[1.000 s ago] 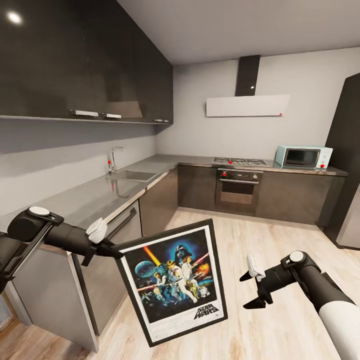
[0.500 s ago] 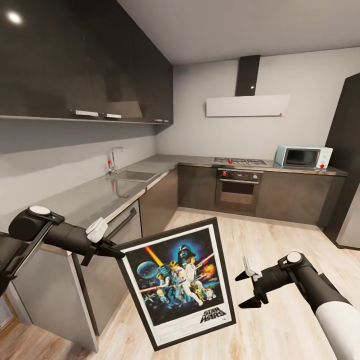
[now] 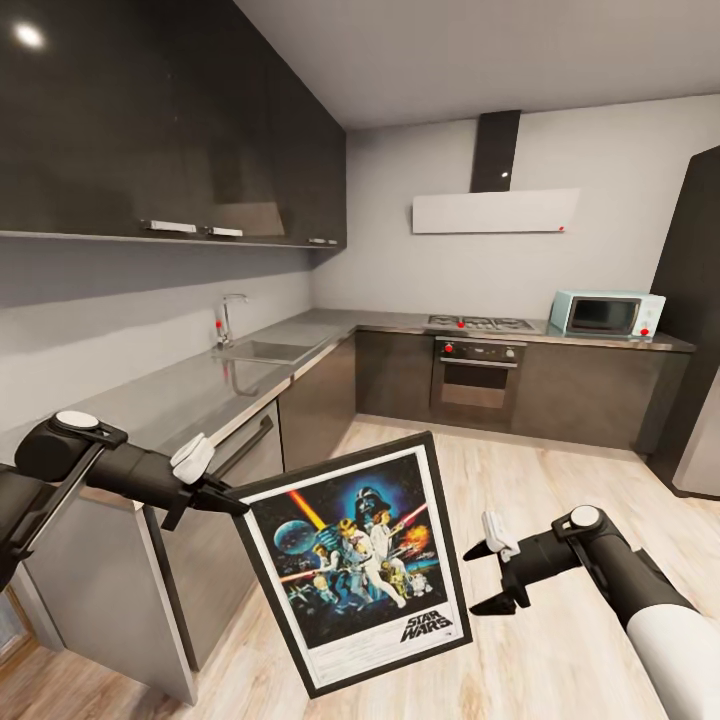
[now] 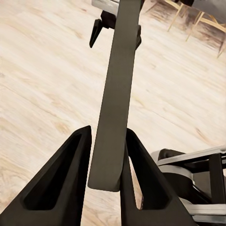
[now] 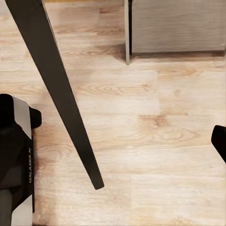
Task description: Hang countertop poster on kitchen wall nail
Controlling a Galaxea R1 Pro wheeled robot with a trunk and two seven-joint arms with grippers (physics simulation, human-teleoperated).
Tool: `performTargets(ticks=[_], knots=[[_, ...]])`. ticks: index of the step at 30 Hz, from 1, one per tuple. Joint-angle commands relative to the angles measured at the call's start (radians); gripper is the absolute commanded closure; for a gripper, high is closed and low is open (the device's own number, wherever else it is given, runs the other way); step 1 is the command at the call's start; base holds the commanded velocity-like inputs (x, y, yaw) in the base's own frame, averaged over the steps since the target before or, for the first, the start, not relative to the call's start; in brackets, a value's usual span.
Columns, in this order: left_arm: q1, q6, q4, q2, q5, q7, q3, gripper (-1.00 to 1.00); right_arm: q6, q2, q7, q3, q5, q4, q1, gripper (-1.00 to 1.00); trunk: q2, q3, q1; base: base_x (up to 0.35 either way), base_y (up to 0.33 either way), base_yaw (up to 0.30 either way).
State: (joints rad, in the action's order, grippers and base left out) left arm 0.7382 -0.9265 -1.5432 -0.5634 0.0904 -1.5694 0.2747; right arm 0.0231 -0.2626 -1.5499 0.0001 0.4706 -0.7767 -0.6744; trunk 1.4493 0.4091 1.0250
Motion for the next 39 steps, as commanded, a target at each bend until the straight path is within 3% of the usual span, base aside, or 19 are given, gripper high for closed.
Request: performTargets(ticks=[1, 13, 28, 39], knots=[[0.001, -0.009, 0.0, -0.001, 0.003, -0.001, 0.0, 1.0, 0.001, 0.0, -0.003, 0.0, -0.011, -0.001, -0.001, -1.0, 0.001, 0.001, 0.0, 0.0, 0.0, 0.0], [0.001, -0.008, 0.0, -0.001, 0.003, -0.001, -0.018, 1.0, -0.002, -0.001, -0.003, -0.002, -0.038, -0.001, -0.001, -1.0, 0.001, 0.001, 0.0, 0.0, 0.0, 0.0], [0.001, -0.009, 0.0, -0.001, 0.003, -0.001, -0.019, 1.0, -0.004, 0.011, -0.001, 0.001, -0.04, 0.0, -0.001, -1.0, 0.001, 0.001, 0.0, 0.0, 0.0, 0.0], [0.001, -0.009, -0.001, -0.001, 0.003, -0.001, -0.045, 1.0, -0.03, 0.016, 0.0, 0.001, -0.04, 0.027, -0.001, -1.0, 0.001, 0.001, 0.0, 0.0, 0.0, 0.0]])
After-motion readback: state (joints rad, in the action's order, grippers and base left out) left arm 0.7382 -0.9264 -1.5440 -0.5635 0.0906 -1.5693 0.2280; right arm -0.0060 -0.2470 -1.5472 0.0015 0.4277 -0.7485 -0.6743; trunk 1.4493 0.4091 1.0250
